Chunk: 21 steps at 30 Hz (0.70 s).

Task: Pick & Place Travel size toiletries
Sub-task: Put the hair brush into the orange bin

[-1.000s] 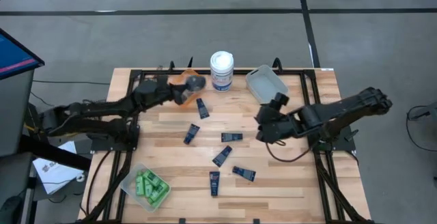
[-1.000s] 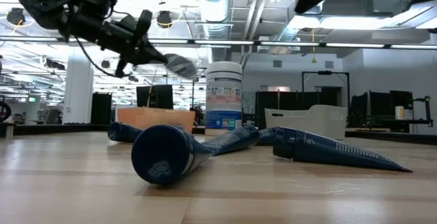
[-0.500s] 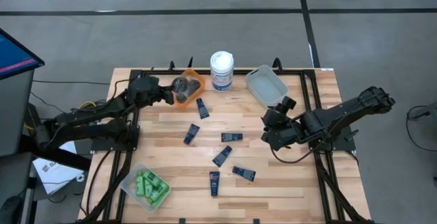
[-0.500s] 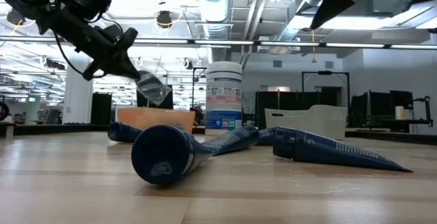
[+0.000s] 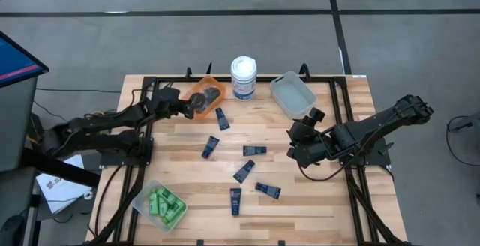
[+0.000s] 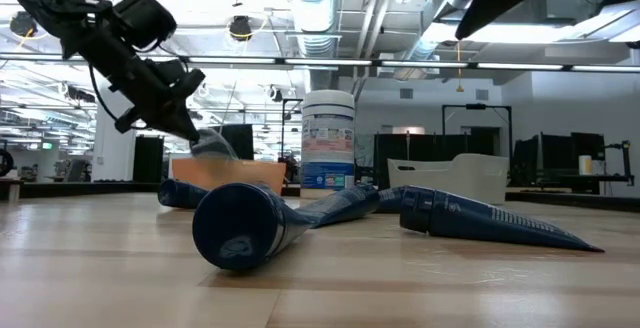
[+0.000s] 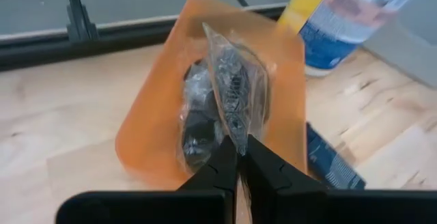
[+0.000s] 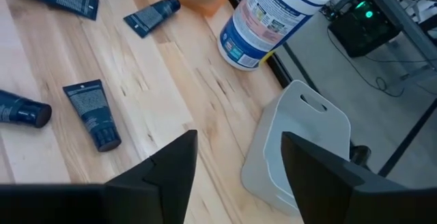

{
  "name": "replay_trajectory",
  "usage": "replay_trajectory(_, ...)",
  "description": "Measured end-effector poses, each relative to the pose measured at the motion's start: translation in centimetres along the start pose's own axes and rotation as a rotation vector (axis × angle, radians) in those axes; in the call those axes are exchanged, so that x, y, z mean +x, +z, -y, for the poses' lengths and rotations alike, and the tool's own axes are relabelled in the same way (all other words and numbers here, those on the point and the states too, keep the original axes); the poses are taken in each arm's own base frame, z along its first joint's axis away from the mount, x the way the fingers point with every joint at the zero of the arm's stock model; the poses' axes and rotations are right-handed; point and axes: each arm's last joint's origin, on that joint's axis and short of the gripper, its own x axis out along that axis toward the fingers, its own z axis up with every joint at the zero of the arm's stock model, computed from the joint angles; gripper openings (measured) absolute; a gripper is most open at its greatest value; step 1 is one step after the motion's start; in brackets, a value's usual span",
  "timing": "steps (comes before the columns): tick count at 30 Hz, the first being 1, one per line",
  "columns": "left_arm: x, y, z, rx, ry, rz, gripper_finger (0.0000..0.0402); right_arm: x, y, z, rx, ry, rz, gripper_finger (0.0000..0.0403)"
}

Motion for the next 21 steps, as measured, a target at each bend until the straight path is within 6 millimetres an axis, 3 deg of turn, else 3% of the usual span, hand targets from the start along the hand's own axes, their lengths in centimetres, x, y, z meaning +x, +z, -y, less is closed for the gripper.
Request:
replay_trajectory(8,0.8,-0.5,0.0,0.041,0.025,-0.042,0.0038,0.0,0.1,0.0,0.006,0.003,0.004,0.0198)
replay_trajectory(21,-0.3,0.5,0.1,0.13,-0.007,0.052,0.0238,0.0,0.1,0.0,0.006,0.003,0.004,0.0198)
